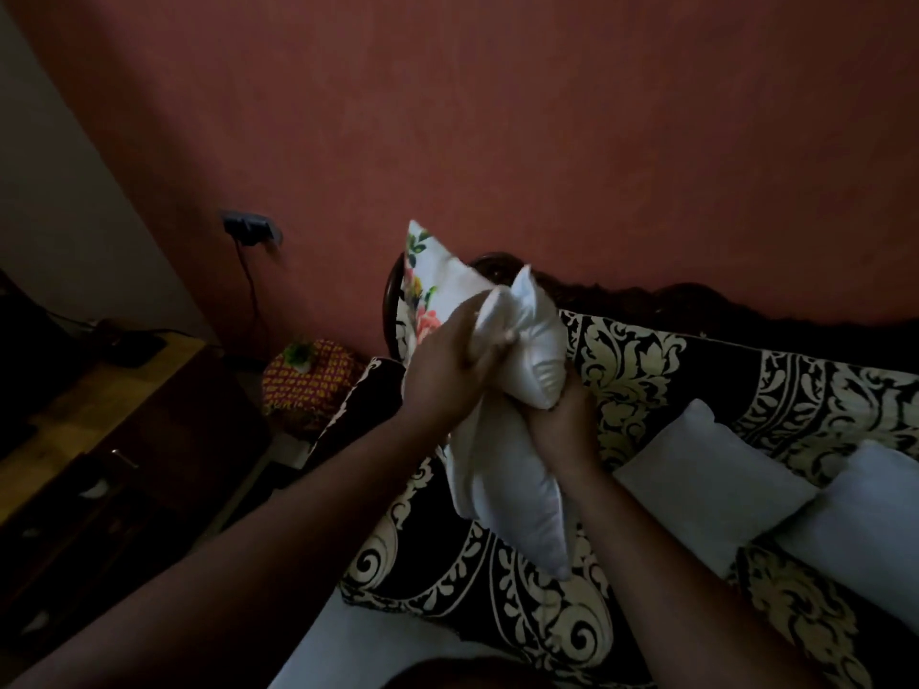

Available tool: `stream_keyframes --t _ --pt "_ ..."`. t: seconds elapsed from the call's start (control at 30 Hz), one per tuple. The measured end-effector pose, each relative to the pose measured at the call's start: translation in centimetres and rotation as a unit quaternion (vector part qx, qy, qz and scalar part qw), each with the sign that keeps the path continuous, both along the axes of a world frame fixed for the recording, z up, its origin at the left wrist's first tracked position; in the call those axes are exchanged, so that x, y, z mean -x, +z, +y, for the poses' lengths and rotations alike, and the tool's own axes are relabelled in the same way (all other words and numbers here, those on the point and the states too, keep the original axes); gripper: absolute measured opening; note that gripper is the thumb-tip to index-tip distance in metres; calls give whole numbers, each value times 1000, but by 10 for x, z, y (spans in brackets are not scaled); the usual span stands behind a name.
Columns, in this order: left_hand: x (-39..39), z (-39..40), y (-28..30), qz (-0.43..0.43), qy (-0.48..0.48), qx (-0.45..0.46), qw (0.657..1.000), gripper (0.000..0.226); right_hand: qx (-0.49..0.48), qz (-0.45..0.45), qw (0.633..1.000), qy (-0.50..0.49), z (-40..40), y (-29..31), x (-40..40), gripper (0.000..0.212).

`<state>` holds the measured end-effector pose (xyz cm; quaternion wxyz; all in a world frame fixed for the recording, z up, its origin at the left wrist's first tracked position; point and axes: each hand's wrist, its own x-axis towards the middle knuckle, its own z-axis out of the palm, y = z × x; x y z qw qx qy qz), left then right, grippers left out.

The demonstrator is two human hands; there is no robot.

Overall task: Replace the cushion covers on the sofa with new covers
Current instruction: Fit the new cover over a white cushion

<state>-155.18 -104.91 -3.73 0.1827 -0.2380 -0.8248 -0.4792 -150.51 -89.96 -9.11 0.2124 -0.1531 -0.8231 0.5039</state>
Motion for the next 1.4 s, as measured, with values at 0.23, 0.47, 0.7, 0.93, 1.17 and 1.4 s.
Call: stream_keyframes --t 0.23,0.47,0.7,0.93,1.17,1.4 --pt "-28 -46 -95 -64 80 180 978 43 278 120 951 -60 15 28 2 53" --pt "-1 -3 -40 -10 133 -78 988 11 425 23 905 4 31 15 -6 92" --pt "9 4 -44 4 71 36 997 11 512 -212 832 -19 5 -18 -12 56" --pt "24 -27 -78 -190 18 228 955 44 456 -48 873 -165 5 -23 -1 69" --pt "-21 -1 -62 -175 -202 244 932 42 344 135 892 -259 21 -12 -4 71" --pt "-33 16 -46 -50 -270 314 909 37 268 53 948 -162 16 -49 -1 79"
